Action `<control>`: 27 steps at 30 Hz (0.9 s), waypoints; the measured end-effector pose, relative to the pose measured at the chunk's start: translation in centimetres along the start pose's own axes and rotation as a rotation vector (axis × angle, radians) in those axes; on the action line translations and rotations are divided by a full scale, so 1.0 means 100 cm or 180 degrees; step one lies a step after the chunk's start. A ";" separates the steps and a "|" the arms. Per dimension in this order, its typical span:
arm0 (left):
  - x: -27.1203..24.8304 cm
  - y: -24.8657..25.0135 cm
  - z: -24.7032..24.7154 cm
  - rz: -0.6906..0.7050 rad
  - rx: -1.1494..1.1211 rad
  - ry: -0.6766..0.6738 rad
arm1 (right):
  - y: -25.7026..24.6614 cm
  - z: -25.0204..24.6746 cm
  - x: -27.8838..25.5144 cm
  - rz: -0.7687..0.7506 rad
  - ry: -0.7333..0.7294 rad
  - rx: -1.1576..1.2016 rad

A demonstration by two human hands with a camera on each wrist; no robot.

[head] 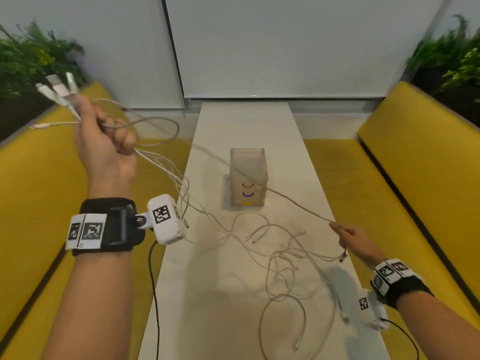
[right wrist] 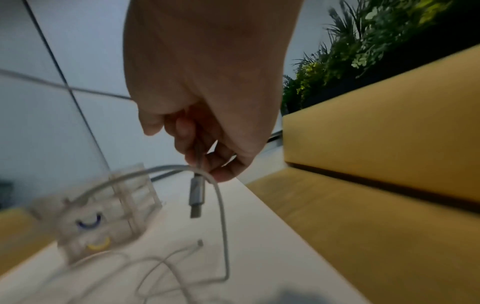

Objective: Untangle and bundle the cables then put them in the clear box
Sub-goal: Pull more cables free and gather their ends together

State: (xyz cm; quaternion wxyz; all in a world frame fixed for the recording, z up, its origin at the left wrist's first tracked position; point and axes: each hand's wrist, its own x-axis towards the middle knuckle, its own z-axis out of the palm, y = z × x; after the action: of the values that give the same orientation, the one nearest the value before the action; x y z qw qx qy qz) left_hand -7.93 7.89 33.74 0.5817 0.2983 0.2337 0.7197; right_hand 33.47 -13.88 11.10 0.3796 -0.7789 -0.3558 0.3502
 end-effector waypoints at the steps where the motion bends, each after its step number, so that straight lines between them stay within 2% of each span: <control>1: -0.002 0.000 0.000 -0.0060 0.0182 -0.0087 | 0.004 -0.002 -0.001 0.0039 -0.0024 -0.0044; 5: -0.019 -0.020 0.005 -0.0310 0.0826 -0.0593 | -0.004 0.000 0.000 0.0151 -0.0862 -0.0201; 6: -0.020 -0.023 0.007 -0.0295 0.0895 -0.0598 | -0.007 0.000 0.001 0.0135 -0.0925 -0.0365; 9: -0.013 -0.021 0.003 -0.0240 0.0726 -0.0306 | -0.003 -0.009 0.008 -0.0134 -0.0694 -0.1071; 12: -0.007 -0.016 -0.002 -0.0430 0.0663 -0.0411 | 0.010 -0.009 0.006 0.0061 -0.1177 -0.1226; 14: -0.010 -0.019 -0.005 -0.0670 0.0996 -0.0903 | 0.011 -0.001 0.002 0.0294 -0.1500 -0.1197; 17: -0.022 -0.026 -0.007 -0.0881 0.1726 -0.2100 | 0.006 0.014 0.001 0.0667 -0.2011 -0.1098; 18: -0.025 -0.028 -0.006 -0.0941 0.1985 -0.2369 | 0.004 0.019 0.002 0.0853 -0.2263 -0.1120; 21: -0.031 -0.034 -0.005 -0.1032 0.2459 -0.2620 | -0.002 0.034 0.003 0.1498 -0.2874 -0.1655; 22: -0.032 -0.036 -0.006 -0.1055 0.2455 -0.2608 | -0.005 0.041 0.003 0.1484 -0.2840 -0.1944; 23: -0.033 -0.037 -0.006 -0.1113 0.2378 -0.2592 | -0.006 0.047 0.004 0.1268 -0.2657 -0.2225; 25: -0.033 -0.039 -0.009 -0.1302 0.2095 -0.2614 | -0.001 0.062 0.010 0.0357 -0.1945 -0.2647; 27: -0.034 -0.038 -0.011 -0.1443 0.1865 -0.2612 | 0.008 0.078 0.019 -0.0355 -0.1413 -0.2611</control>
State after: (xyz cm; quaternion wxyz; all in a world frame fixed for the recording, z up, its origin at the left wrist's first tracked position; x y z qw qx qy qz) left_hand -5.55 5.36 29.77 0.6581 0.6459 0.2366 0.3060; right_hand 28.24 -10.03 6.30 -0.0267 -0.7505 -0.5788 0.3179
